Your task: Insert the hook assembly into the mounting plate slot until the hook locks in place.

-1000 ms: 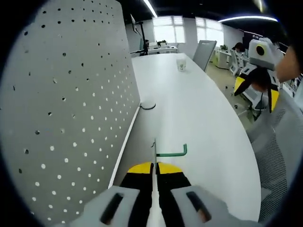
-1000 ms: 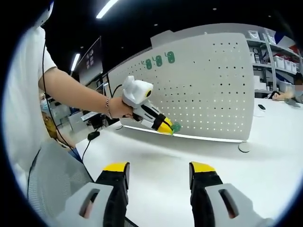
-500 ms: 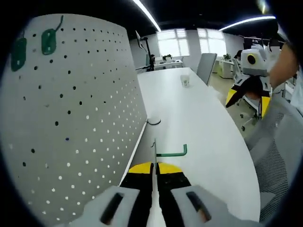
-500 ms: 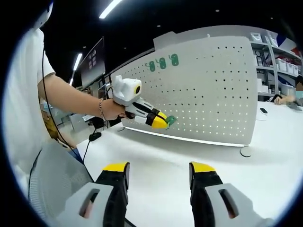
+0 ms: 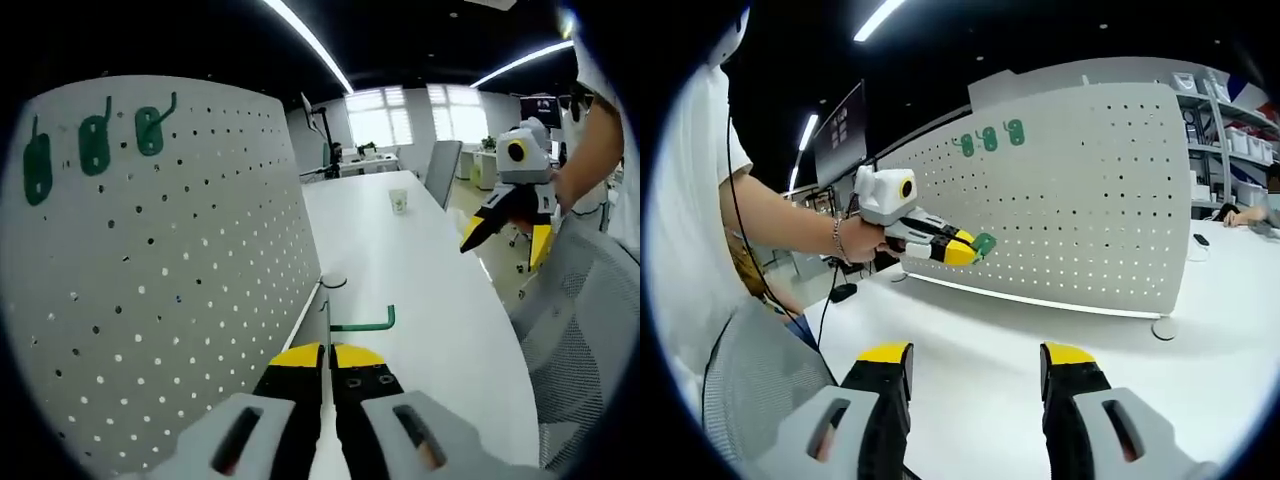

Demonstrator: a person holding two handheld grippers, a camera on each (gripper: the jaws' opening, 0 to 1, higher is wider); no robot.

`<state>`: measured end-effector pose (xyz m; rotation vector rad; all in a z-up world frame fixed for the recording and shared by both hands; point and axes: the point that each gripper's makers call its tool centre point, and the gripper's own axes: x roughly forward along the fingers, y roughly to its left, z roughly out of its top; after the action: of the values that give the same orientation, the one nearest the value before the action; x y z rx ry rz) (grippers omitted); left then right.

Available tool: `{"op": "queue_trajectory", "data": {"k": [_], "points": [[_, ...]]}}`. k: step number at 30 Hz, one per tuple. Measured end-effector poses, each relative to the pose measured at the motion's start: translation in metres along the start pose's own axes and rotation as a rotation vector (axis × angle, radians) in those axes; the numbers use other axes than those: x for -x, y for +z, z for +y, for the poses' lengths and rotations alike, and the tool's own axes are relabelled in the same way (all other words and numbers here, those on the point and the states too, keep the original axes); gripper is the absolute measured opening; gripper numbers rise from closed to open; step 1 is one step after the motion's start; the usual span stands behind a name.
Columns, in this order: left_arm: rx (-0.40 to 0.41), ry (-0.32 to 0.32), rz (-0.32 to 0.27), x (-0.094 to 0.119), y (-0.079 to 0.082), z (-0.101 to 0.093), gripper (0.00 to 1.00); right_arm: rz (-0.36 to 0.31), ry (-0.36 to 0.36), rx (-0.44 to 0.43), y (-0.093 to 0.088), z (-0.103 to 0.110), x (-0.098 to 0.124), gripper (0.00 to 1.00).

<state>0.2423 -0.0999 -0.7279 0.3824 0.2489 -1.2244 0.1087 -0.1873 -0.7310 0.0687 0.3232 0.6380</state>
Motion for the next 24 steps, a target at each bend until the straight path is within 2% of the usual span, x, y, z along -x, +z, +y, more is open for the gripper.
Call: {"op": "queue_trajectory", "data": {"k": [2, 8, 14, 24], "points": [[-0.009, 0.013, -0.005, 0.005, -0.001, -0.001, 0.02, -0.003, 0.003, 0.000, 0.001, 0.001, -0.001, 0.49], [0.037, 0.048, -0.069, 0.023, 0.005, -0.004, 0.02, -0.018, 0.007, -0.007, 0.005, 0.003, -0.003, 0.49], [0.036, 0.071, -0.108, 0.038, 0.009, -0.007, 0.02, -0.023, 0.014, -0.002, 0.007, 0.006, -0.004, 0.49], [0.116, 0.138, -0.189, 0.065, 0.018, -0.003, 0.02, -0.040, 0.022, -0.007, 0.013, 0.010, -0.005, 0.49]]}}
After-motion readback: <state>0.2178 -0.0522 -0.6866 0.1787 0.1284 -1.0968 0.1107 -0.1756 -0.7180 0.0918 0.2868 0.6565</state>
